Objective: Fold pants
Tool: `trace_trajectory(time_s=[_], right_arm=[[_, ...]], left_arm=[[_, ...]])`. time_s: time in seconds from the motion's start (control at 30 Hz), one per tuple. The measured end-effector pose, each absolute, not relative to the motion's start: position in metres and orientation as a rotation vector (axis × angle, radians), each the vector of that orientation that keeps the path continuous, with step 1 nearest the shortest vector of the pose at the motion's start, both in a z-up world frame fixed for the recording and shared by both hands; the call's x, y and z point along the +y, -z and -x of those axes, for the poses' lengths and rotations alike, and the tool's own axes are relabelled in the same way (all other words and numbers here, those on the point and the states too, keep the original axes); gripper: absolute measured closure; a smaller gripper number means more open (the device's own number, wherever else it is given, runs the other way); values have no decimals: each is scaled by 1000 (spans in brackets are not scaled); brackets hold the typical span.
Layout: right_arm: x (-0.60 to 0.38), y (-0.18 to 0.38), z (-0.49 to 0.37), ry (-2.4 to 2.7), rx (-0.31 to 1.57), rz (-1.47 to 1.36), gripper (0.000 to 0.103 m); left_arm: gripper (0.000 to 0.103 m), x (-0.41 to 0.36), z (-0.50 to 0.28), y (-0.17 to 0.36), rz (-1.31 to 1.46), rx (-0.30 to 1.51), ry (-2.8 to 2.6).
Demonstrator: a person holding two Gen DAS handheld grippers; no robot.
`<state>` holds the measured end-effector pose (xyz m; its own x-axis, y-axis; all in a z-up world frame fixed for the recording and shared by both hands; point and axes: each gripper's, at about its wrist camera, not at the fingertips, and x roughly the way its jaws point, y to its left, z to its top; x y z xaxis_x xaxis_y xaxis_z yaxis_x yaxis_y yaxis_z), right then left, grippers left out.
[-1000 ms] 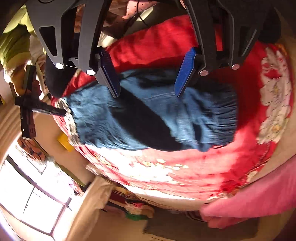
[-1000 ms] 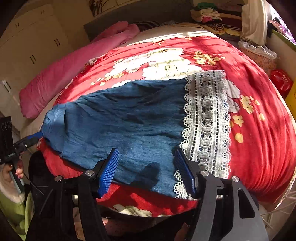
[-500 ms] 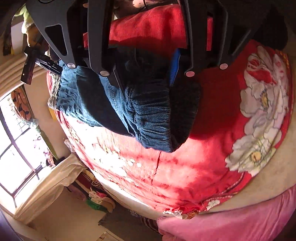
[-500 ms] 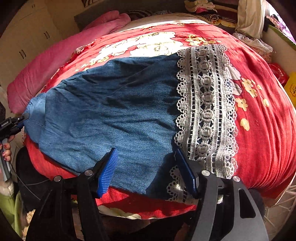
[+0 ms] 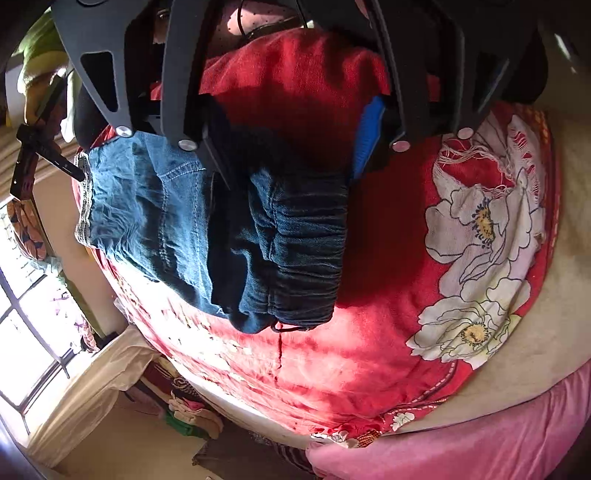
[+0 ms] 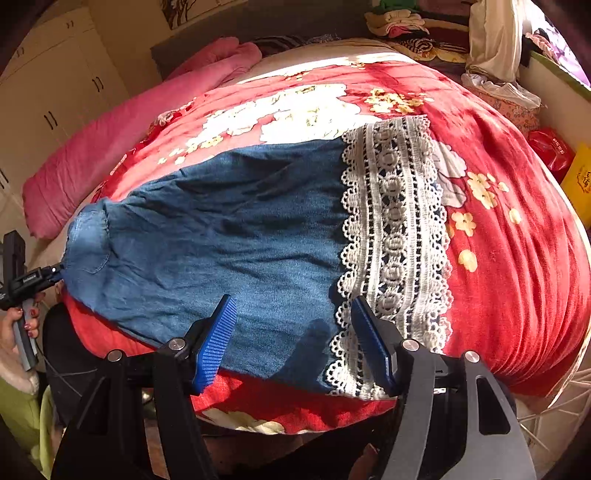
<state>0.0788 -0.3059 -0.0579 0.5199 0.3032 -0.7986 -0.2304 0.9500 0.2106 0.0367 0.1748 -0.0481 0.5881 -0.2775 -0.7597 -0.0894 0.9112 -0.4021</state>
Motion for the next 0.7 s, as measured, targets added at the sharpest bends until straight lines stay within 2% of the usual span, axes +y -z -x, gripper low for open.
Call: trace_trajectory(time_s=[0.1,0.23,0.37,0.53,0.57,0.67,0.7], right_arm=[[-315,82,-83,-310,1061,-61,38],[-300,78,-76,-315,1061,60,38],[-291,27,-82,-469,960,-76,37],[-247,-26,-137,-659,931,-103,37],[-235,-31,-152,-684,945,-85,37],[-196,-34,-194,-764,1027,-59,37],[-182,-30,-206,-785,1062,-51,37]], left_arm=[[45,176,-24,25,392,887,52],[40,156,-17,-16,267,790,47],[40,102,-48,-27,202,785,221],[40,18,-89,-1,112,840,433],[41,6,-92,7,100,859,468],[57,-17,-95,36,61,949,507],[71,-20,-94,46,57,979,512]])
